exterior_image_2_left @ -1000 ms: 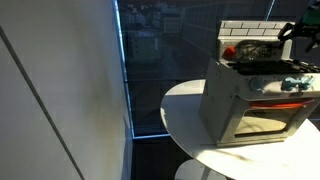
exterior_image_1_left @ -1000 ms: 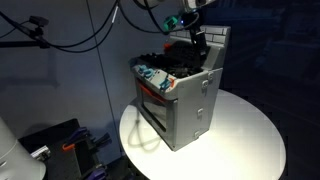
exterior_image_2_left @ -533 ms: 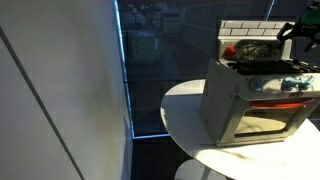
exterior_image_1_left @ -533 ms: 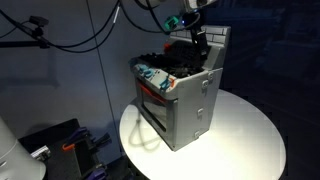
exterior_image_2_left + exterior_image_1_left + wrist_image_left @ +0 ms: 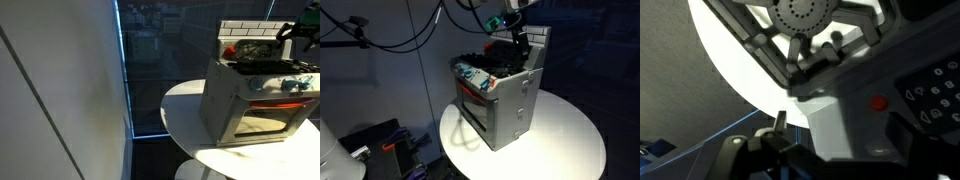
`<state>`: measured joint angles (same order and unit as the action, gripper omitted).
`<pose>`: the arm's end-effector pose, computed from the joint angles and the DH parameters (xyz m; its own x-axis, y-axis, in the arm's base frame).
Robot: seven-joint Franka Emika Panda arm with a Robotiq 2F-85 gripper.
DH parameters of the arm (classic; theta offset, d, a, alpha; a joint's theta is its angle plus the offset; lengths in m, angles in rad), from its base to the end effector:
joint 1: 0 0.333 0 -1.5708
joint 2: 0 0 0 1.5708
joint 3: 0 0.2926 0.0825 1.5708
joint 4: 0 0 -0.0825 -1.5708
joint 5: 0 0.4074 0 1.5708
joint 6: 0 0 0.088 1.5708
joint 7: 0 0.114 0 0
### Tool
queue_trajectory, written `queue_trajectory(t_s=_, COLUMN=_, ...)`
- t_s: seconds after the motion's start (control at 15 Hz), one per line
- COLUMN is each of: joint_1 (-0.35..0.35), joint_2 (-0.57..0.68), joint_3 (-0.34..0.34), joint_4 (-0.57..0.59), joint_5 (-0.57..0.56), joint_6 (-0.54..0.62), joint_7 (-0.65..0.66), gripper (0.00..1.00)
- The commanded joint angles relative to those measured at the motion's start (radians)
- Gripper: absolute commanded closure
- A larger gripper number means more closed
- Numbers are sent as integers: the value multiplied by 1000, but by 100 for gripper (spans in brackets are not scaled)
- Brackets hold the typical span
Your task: Press the right upper button on the stove
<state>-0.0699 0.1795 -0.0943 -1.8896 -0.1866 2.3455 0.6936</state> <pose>0.6376 -0.1073 0.3991 0.6965 -0.6445 0.3153 -0.6719 -0.7401 -0.0287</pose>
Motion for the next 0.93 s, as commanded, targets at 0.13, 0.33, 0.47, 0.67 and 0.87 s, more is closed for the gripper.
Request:
queue_trajectory(t_s=0.13, joint_1=9, joint_2=53, joint_3=-25, joint_4=90, joint_5=18, joint_6=-48, joint_7=16, gripper=0)
queue_trajectory(t_s=0.33, joint_1=10, joint_2=37, joint_3=-22, joint_4=81, joint_5=23, joint_6=-70, joint_7=4, gripper=0)
queue_trajectory(t_s=0.47, joint_1=13, joint_2=12, joint_3=-18, joint_4=57, joint_5=23, joint_6=-79, joint_7=-10, gripper=0)
queue_trajectory(t_s=0.67, joint_1=17, joint_2=-35, joint_3=-12, joint_4=15, joint_5=20, joint_6=-90, joint_7=-28, gripper=0)
queue_trajectory(t_s=0.87, joint_1=20, joint_2=-72, joint_3=-7, joint_4=-9, joint_5=25, joint_6=-121, joint_7=-48, gripper=0)
